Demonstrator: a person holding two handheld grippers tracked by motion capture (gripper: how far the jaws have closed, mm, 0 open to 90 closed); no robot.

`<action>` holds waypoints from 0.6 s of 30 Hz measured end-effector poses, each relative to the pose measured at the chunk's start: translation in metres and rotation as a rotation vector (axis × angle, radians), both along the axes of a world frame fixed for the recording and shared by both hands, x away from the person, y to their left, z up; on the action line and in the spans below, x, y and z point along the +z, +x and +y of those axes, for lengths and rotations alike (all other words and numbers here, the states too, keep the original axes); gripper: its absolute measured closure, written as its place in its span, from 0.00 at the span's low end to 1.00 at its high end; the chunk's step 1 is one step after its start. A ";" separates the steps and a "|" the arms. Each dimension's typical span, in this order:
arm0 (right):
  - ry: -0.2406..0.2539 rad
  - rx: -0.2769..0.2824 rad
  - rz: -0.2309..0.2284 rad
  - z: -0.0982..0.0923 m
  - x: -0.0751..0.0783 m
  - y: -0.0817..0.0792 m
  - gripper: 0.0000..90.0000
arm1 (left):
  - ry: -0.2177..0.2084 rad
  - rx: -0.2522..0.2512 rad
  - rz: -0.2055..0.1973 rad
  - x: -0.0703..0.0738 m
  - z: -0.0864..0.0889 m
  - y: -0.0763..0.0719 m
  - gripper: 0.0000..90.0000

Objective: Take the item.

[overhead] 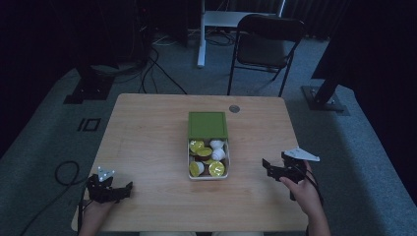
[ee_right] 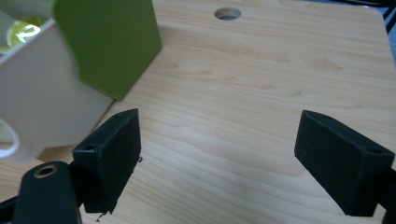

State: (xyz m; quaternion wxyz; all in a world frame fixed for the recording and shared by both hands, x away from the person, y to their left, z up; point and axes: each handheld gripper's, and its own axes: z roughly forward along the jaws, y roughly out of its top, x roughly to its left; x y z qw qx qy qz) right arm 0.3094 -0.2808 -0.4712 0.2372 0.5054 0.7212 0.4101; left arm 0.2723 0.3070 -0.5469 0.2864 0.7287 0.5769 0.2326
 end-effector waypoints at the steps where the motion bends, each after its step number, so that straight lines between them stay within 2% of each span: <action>1: -0.002 0.009 -0.005 0.002 0.002 0.000 0.16 | 0.000 0.000 0.000 0.000 0.000 0.000 0.00; 15: 0.016 0.070 -0.049 0.028 0.025 0.006 0.16 | 0.000 0.000 0.001 0.000 0.000 0.000 0.00; 18: 0.002 0.092 -0.058 0.036 0.028 0.006 0.16 | 0.001 0.000 0.002 0.000 0.000 0.000 0.00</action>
